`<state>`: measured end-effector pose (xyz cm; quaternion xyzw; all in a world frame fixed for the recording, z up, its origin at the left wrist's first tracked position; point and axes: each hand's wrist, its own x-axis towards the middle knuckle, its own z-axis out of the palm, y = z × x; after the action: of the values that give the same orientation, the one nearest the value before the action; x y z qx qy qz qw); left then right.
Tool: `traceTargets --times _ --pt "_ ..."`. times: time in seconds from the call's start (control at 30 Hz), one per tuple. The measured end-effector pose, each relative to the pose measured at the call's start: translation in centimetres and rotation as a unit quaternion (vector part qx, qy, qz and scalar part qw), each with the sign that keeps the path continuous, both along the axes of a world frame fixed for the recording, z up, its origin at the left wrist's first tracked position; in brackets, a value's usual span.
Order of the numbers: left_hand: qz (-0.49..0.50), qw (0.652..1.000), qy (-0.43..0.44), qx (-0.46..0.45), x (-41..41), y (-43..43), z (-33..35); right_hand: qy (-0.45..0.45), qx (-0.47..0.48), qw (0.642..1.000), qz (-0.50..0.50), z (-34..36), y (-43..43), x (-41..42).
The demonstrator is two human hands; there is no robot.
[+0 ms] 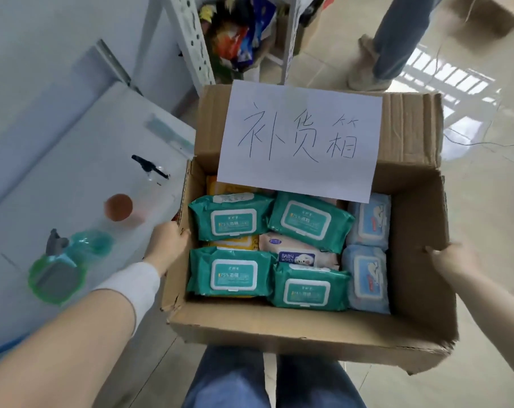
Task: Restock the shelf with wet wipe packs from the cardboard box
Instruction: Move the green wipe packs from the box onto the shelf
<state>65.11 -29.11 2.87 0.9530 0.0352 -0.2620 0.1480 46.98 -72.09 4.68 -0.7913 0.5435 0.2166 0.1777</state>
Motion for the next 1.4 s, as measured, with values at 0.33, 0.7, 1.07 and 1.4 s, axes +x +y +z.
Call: traceTargets --times 0.33,0.7,1.07,1.4 --pt "-0.138 0.99 0.011 0.025 14.5 -7.6 -4.1 0.005 0.006 0.99 -0.138 -4.3 -1.9 1.9" --pt "-0.185 0.982 0.01 0.036 24.1 -14.1 -13.5 0.017 0.018 0.973 -0.229 -14.7 -4.0 7.6" --pt "-0.216 0.975 0.027 0.043 28.3 -17.0 -21.7 0.043 0.003 0.968 -0.248 -22.7 -5.6 9.8" --pt "-0.229 0.971 0.041 0.043 28.0 -17.8 -23.6 0.05 0.016 0.97 -0.238 -24.4 -6.1 9.8"
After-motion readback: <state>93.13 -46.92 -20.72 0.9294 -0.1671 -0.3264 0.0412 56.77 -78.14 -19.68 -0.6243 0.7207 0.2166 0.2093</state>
